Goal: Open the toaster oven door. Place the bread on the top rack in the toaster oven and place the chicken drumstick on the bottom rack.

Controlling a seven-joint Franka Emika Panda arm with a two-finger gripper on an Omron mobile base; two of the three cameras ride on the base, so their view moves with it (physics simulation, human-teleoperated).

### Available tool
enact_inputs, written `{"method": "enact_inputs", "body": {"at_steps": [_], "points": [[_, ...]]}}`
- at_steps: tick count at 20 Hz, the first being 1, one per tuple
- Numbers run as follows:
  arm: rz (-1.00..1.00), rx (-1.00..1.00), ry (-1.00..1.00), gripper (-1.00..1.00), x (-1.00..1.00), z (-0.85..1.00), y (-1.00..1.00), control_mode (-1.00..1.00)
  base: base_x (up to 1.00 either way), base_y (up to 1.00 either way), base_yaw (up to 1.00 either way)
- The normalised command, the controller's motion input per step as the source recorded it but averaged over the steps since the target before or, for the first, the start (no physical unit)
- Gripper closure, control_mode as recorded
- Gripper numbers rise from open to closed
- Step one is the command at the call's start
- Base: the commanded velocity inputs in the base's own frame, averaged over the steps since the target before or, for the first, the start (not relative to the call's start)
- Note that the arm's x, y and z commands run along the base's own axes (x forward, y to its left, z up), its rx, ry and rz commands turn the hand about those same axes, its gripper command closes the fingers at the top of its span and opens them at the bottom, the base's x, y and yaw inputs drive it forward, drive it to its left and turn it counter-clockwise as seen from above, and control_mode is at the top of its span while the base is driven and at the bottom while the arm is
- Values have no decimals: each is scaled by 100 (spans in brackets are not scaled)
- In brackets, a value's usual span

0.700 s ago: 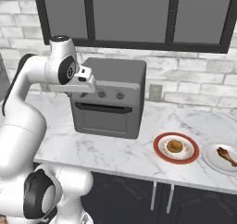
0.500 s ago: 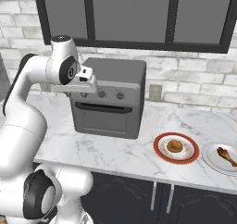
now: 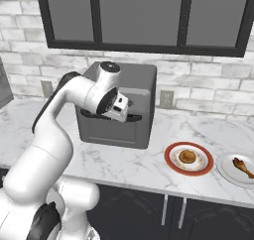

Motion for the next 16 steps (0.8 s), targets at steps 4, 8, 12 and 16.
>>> {"method": "enact_inputs", "body": {"at_steps": [4,8,12,16], "points": [[-8,64,0,-100,0,-31,-37,-100,0,0,0],[-23,67,0,-100,1,-31,0,-100,0,0,0],[-21,72,0,-100,28,-22,3,-100,0,0,0],[-19,63,0,-100,36,-16,10,-100,0,0,0]]}}
